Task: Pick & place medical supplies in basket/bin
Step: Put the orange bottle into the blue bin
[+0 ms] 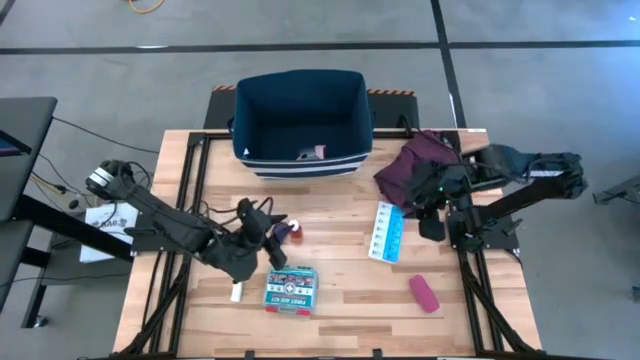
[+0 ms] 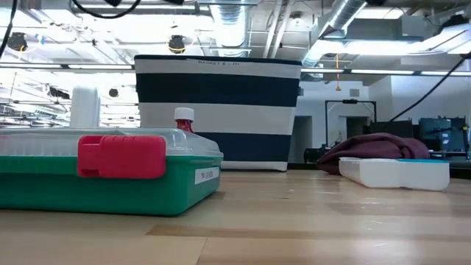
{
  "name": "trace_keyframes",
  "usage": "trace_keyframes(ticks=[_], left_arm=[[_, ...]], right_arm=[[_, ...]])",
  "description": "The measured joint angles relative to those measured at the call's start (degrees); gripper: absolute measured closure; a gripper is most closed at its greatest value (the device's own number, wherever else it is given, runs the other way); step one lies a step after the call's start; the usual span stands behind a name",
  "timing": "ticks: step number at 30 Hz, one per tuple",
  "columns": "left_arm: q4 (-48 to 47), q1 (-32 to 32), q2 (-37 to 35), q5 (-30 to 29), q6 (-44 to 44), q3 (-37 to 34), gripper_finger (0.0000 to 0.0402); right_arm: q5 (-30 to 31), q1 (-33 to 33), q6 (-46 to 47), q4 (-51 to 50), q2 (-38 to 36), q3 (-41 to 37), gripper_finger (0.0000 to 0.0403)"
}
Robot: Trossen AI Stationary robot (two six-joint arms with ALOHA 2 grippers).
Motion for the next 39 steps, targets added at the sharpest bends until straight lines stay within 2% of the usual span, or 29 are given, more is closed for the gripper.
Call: trace_keyframes(ticks=[7,12,18,22,27,32,39], left_arm=[[-3.0,2.3,4.3,3.8,1.1,0.0,0.0265],[-0.9,4.4,4.7,3.7,7.6,0.0,0.0265],[0.8,7.6,4.7,4.2,8.4,0.0,0.0265],[0.1,9.3,4.7,10.5,6.4,0.0,0.0265],[-2.2,9.6,4.7,15.2,5.4,0.0,0.0265],[-4.6,9.6,4.7,16.2,0.1,-0.2,0.0265],[-1.0,9.4,4.7,16.4,-4.7,-6.7,0.0265]], right_arm=[[1.7,2.3,5.7,16.0,-5.5,-17.6,0.0282],[2.0,3.1,5.8,28.6,-6.0,-26.6,0.0282],[10.6,2.8,5.3,44.6,-3.1,-32.4,0.0282],[15.9,2.8,5.2,52.8,0.5,-34.3,0.0282],[15.2,2.8,5.2,52.9,4.9,-34.5,0.0282],[15.1,2.8,5.2,52.4,8.0,-34.5,0.0282],[15.0,2.8,5.2,53.8,9.8,-34.4,0.0282]])
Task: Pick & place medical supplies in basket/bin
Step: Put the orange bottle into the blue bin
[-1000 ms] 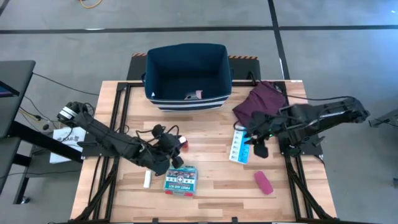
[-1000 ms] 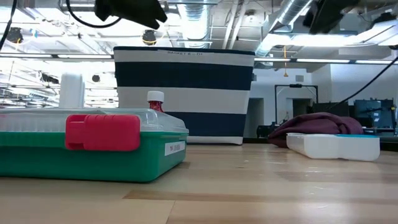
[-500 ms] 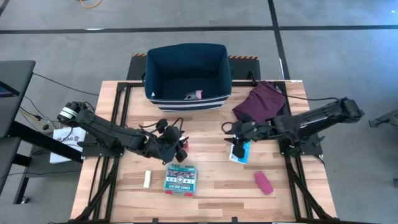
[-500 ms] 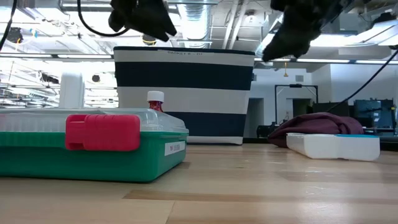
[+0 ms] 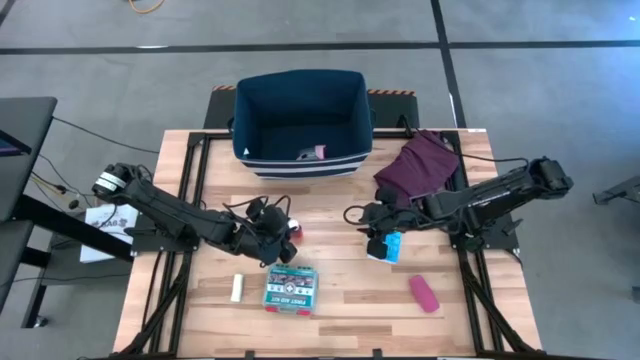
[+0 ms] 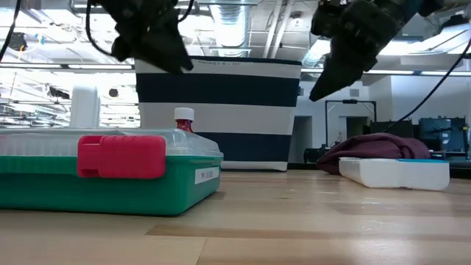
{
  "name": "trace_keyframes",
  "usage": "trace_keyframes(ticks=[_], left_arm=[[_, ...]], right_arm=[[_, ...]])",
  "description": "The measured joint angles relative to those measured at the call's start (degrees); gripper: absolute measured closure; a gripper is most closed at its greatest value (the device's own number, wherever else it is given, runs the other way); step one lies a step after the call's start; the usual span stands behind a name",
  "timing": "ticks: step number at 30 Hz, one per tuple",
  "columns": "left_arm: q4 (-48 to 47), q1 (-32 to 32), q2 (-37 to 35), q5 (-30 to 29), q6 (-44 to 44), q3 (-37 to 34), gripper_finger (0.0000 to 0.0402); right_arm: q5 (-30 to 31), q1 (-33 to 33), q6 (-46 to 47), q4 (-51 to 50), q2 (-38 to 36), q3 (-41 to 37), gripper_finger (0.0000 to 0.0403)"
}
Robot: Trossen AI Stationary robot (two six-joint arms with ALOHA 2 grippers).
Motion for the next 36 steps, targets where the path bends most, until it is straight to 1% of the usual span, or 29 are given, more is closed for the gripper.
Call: trace_keyframes(ticks=[3,7,11,14,20,22,26,28,36], left_arm=[[3.3,0.0,0.0,0.0,1.3,-3.0,0.0265],[9.2,0.0,0.0,-0.3,7.6,-7.2,0.0265],[12.5,0.0,0.0,-0.9,8.3,-10.0,0.0265],[13.2,0.0,0.0,-0.8,8.3,-11.0,0.0265],[18.1,-0.1,0.0,-0.5,13.5,-12.2,0.0265],[18.3,-0.4,0.0,-0.7,15.7,-12.6,0.0265],[18.2,-1.7,0.0,-3.0,22.0,-12.7,0.0265],[18.1,-1.9,0.0,-3.5,22.2,-12.7,0.0265],[16.2,-1.7,0.0,-3.5,17.9,-12.7,0.0265]], right_arm=[[0.0,0.0,-0.1,1.1,0.1,0.0,0.0282],[0.0,0.0,-1.5,0.9,0.4,0.0,0.0282],[0.0,0.0,-1.6,0.9,0.7,0.0,0.0282],[0.0,0.0,-1.6,1.0,0.7,0.0,0.0282],[0.0,0.0,-1.5,1.0,0.7,0.0,0.0282],[0.0,0.0,-1.5,1.0,0.7,0.0,0.0282],[0.0,0.0,-1.5,1.0,0.7,0.0,0.0282],[0.0,0.0,-1.5,0.9,0.7,0.0,0.0282],[0.0,0.0,-1.5,0.9,0.7,0.0,0.0282]])
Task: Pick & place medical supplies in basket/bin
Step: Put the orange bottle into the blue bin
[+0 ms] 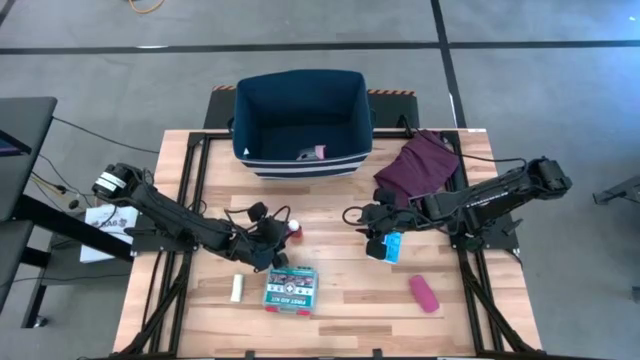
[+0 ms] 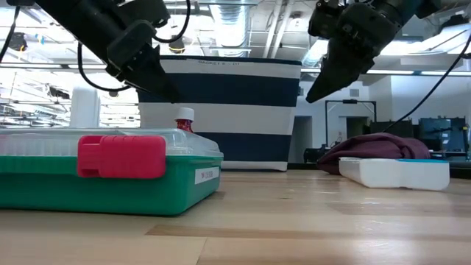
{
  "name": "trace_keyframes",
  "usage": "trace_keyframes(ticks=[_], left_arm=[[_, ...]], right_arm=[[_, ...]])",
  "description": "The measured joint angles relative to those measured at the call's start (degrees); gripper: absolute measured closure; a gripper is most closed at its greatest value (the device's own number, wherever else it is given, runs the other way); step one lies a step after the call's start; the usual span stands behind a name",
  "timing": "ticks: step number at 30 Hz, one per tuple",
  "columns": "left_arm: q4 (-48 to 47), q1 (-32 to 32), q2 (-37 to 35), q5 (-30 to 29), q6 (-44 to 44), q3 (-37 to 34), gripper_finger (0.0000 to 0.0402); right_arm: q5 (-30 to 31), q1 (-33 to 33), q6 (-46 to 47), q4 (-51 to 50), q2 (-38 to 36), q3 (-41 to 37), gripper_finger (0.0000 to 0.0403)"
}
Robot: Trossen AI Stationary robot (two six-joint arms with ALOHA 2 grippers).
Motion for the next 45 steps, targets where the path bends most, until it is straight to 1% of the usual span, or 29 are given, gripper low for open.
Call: trace_keyframes(ticks=[16,21,23,26,31,33,36,39,41,45], left_arm=[[-0.6,0.2,0.0,-0.1,-2.8,-0.2,0.0265],[2.3,0.5,0.0,-0.5,-5.1,-3.6,0.0265],[4.7,0.5,0.0,-1.7,-5.0,-4.7,0.0265],[5.5,0.6,0.0,-2.3,-4.3,-5.1,0.0265],[5.6,1.2,0.0,2.3,-4.6,-5.1,0.0265],[5.6,1.1,0.0,2.6,-4.6,-5.1,0.0265],[5.7,1.1,0.0,2.3,-4.6,-5.1,0.0265],[6.0,1.1,0.0,1.5,-4.0,-5.1,0.0265],[6.4,1.3,0.0,1.5,-3.9,-5.1,0.0265],[6.9,1.3,0.0,1.5,-2.0,-5.1,0.0265]], right_arm=[[0.0,0.0,0.0,0.0,0.0,0.0,0.0282],[0.0,0.0,0.0,0.0,0.0,0.0,0.0282],[-0.1,0.0,0.0,0.0,0.0,0.0,0.0282],[-0.2,0.0,0.0,0.0,0.0,0.0,0.0282],[-0.1,0.0,0.0,0.1,0.0,0.0,0.0282],[-0.1,0.0,0.0,0.8,0.0,0.0,0.0282],[0.0,0.0,0.0,4.4,0.2,0.0,0.0282],[0.0,-0.1,-0.1,11.2,1.9,0.0,0.0282],[-0.1,-0.4,-0.4,16.3,4.1,0.0,0.0282],[-0.1,-2.5,-0.5,22.1,10.0,0.0,0.0282]])
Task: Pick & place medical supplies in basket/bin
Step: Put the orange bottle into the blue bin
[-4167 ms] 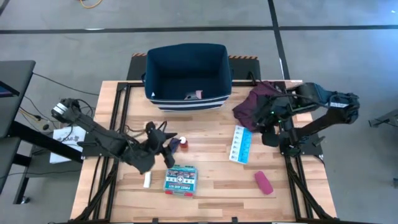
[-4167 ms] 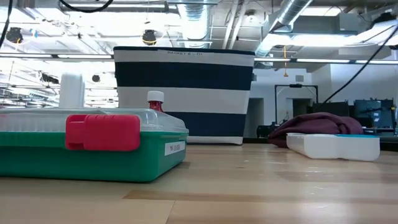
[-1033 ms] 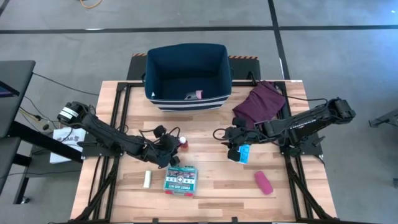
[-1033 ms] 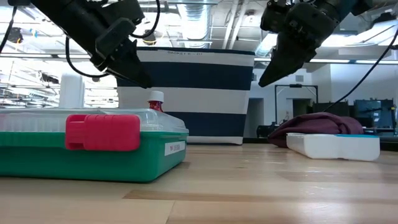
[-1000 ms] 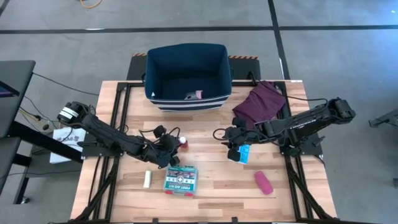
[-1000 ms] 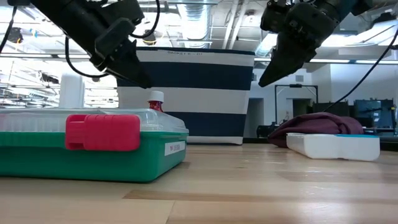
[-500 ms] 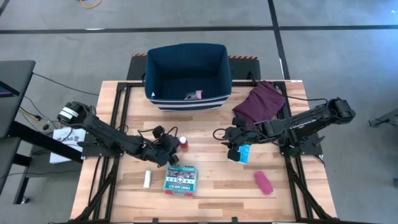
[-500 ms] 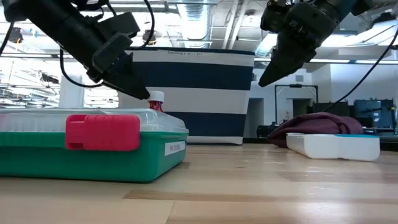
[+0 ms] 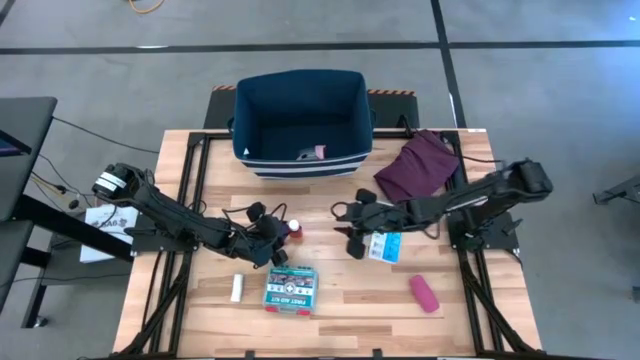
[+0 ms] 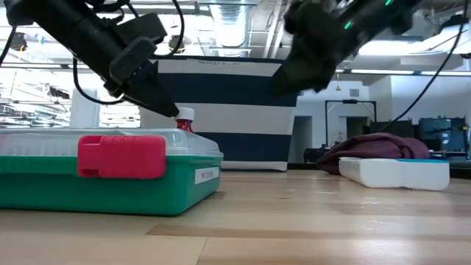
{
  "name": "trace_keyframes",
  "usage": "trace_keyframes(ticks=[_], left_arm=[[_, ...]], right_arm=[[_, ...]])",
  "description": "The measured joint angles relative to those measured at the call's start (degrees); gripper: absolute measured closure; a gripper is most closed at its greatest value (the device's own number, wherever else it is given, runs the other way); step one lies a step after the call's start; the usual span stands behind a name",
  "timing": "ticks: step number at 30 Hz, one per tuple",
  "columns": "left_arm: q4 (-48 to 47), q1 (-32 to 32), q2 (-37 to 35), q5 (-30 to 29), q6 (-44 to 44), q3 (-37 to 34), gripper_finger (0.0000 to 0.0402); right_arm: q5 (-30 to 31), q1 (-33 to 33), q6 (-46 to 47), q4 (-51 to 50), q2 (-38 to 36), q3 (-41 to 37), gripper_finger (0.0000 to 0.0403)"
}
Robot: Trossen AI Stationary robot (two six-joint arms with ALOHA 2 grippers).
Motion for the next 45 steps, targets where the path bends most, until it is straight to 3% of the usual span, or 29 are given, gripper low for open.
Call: trace_keyframes(ticks=[9,17,25,45], left_arm=[[1.0,0.4,0.0,0.4,2.4,0.0,0.0265],[0.6,2.4,0.0,3.1,2.4,0.0,0.0265],[0.6,3.2,0.0,4.6,2.7,0.0,0.0265],[2.1,3.2,0.0,4.5,2.9,0.0,0.0265]], right_arm=[[-4.6,-3.9,-0.1,8.7,12.3,3.5,0.0282],[-4.6,-5.9,-3.1,8.4,18.7,11.2,0.0282],[-4.5,-6.2,-4.7,7.1,20.3,16.0,0.0282],[-2.6,-6.5,-4.2,5.3,20.3,17.1,0.0282]])
